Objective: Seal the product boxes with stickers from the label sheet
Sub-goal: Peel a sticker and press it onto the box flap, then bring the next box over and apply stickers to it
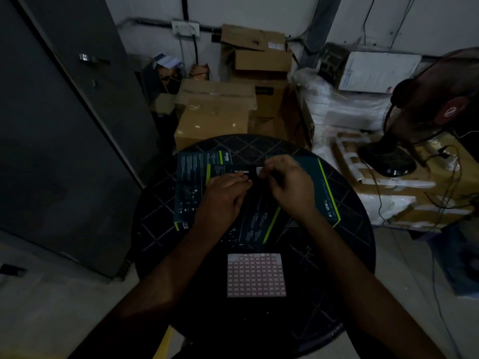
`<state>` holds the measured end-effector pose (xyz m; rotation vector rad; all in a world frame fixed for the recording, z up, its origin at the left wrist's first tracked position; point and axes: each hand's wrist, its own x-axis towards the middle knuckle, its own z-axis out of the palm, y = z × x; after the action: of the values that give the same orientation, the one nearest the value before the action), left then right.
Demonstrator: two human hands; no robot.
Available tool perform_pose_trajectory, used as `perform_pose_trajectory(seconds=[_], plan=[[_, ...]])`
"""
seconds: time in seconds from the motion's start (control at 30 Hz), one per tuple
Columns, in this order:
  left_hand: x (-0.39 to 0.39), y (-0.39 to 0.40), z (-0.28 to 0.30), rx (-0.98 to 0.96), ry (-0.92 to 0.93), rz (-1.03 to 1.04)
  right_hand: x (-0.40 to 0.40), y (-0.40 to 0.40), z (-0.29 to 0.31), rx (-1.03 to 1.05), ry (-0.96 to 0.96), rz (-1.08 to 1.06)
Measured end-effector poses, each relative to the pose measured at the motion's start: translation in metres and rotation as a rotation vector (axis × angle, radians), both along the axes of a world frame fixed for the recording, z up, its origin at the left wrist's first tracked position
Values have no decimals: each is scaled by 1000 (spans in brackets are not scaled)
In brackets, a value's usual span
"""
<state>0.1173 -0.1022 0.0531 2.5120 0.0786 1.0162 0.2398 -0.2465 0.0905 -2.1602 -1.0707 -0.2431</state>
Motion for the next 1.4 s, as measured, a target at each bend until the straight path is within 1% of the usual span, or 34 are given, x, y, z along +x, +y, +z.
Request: perform_pose_trajectory(seconds=[0.07,0.2,0.37,0.57,0.67,0.97,1.07,1.1,1.2,1.27,1.33,1.4], plan=[[0,0,-1,-6,2,-3,1,1,-2,44,3,-5],[3,2,-1,-2,-6,-20,1,-1,-5,26,-79,29],[0,1,-2,1,9,4,0,-5,-8,18,-137,47],[-3,-2,7,4,12,-7,-7,-8,1,-69,-236,62],[-4,-4,11,16,7,-14,-7,-10,8,-122,-291,119],[0,-1,6,23,-12,-14,4,-16,11,-218,-288,250],[2,0,0,53,-28,-9,4,-22,7,-224,-254,258],[2,0,-2,61,-35,-4,6,-23,4,-189,-205,264],[4,0,-5,79,-74,8,9,-24,1,-6,31,215],[4,1,-7,80,-79,11,10,-22,3,69,118,167],[5,2,-10,84,-63,12,10,-17,6,83,125,156],[6,3,-13,111,-37,16,8,-13,7,46,72,156]])
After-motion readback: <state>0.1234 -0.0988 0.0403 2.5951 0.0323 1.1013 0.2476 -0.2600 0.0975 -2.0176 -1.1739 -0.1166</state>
